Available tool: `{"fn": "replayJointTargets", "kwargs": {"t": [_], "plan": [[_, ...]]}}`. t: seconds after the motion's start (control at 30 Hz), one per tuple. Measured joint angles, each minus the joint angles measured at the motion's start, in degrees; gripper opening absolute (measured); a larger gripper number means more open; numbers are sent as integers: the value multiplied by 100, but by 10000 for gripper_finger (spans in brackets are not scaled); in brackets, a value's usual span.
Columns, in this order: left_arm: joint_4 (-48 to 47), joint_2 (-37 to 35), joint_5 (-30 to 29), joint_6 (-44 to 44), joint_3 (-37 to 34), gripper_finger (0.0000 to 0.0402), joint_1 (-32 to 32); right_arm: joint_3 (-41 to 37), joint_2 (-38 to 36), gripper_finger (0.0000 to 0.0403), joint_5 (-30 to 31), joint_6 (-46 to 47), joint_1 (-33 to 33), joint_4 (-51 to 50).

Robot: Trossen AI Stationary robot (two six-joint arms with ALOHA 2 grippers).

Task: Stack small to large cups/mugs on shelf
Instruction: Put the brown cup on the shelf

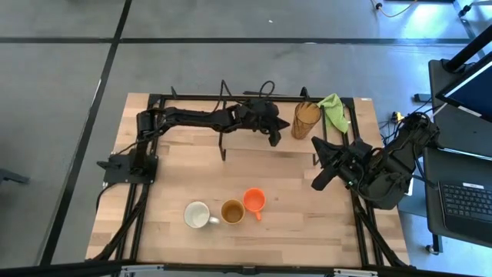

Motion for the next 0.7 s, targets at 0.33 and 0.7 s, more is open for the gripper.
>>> {"fn": "replayJointTargets", "kwargs": {"t": [0.33,0.7], "plan": [[240,196,424,-273,-19,2,6,0,16,5,-2,2,-2,72],[789,448,646,-530,-6,2,6,-3,22,5,-4,45,-1,67]]}}
